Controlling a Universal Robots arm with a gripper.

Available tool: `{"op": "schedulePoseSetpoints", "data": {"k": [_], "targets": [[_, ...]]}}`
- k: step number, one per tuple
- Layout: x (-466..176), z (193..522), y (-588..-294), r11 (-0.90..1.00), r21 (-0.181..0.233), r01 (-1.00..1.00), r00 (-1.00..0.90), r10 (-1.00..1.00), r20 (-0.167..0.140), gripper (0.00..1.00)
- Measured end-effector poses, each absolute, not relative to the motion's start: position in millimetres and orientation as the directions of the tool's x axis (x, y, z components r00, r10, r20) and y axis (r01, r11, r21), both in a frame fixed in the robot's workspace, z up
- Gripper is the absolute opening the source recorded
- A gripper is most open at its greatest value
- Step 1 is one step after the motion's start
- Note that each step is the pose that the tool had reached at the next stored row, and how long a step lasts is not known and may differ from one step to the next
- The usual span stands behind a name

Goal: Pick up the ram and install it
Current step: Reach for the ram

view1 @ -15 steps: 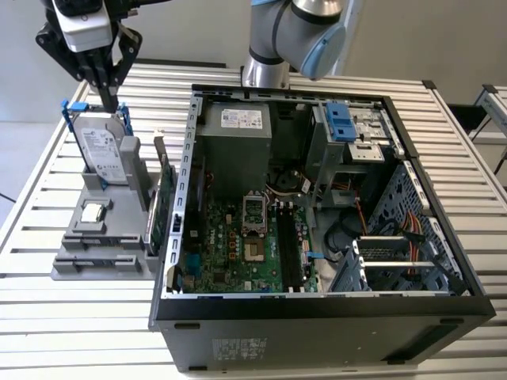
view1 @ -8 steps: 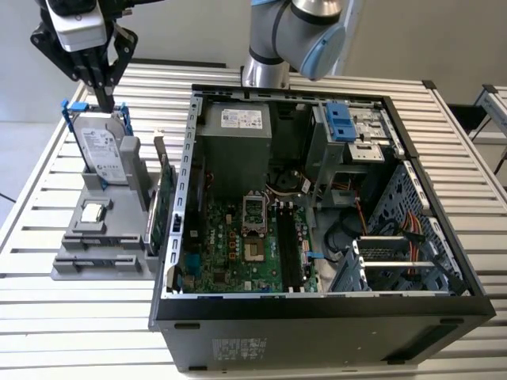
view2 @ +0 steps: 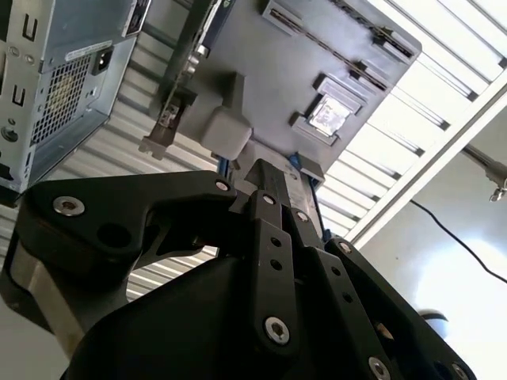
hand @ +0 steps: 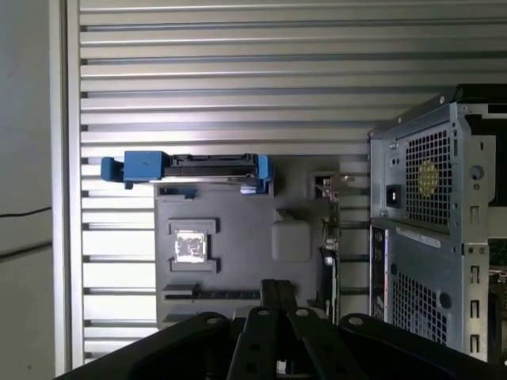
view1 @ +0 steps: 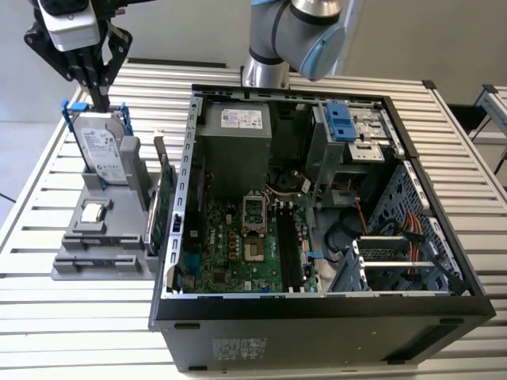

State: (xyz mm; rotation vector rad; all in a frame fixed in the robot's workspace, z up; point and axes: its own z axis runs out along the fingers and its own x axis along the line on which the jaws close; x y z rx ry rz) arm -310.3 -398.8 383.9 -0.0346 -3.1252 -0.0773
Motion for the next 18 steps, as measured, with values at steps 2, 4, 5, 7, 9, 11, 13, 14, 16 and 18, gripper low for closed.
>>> {"op": "schedulePoseSetpoints", "data": {"k": [2,4,5,7,9,11,13,14,16,18], "targets": [[-312,384,-399,0.999,0.049,0.021,-1.000,0.020,0.016,0.00],[-314,384,-399,0.999,0.049,0.018,-1.000,0.017,0.016,0.00],[-315,384,-399,0.999,0.049,0.016,-1.000,0.015,0.016,0.00],[-317,384,-399,0.999,0.049,0.014,-1.000,0.013,0.016,0.00],[-319,384,-399,0.999,0.049,0.014,-1.000,0.013,0.016,0.00],[-322,384,-399,0.999,0.049,0.013,-1.000,0.012,0.016,0.00],[-324,384,-399,0.999,0.049,0.013,-1.000,0.012,0.016,0.00],[-325,384,-399,0.999,0.049,0.013,-1.000,0.012,0.016,0.00],[-326,384,-399,0.999,0.049,0.013,-1.000,0.012,0.016,0.00],[-328,384,-399,0.999,0.049,0.013,-1.000,0.012,0.016,0.00]]}}
